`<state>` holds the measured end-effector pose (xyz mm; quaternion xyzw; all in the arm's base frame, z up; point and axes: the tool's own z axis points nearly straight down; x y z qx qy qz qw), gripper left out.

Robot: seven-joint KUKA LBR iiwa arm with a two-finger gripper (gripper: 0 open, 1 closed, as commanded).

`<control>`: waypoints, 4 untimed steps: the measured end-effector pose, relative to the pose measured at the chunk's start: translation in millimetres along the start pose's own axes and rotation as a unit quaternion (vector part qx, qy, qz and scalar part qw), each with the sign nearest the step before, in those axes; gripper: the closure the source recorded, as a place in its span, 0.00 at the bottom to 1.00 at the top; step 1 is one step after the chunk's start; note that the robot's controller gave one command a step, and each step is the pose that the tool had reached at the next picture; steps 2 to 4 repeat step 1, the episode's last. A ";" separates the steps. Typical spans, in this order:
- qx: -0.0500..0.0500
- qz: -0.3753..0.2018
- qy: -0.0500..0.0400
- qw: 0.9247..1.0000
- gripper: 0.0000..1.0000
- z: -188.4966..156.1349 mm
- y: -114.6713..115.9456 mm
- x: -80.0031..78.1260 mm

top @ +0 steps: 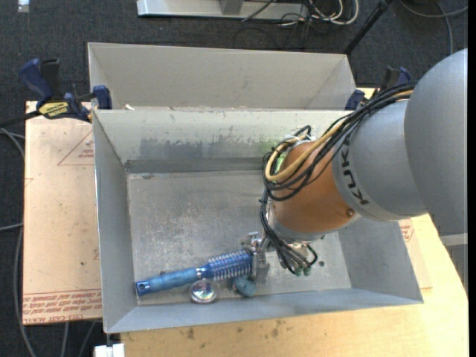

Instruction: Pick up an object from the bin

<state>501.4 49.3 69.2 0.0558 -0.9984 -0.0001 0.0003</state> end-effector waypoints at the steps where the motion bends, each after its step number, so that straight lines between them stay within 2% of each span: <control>1: 0.001 -0.011 -0.005 1.000 1.00 -193.7 -35.8 5.4; 4: 0.001 -0.011 -0.005 1.000 1.00 -193.7 -35.8 5.4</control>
Offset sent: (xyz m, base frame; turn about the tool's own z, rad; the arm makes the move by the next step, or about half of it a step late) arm -0.0024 -0.0356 0.1902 -0.0261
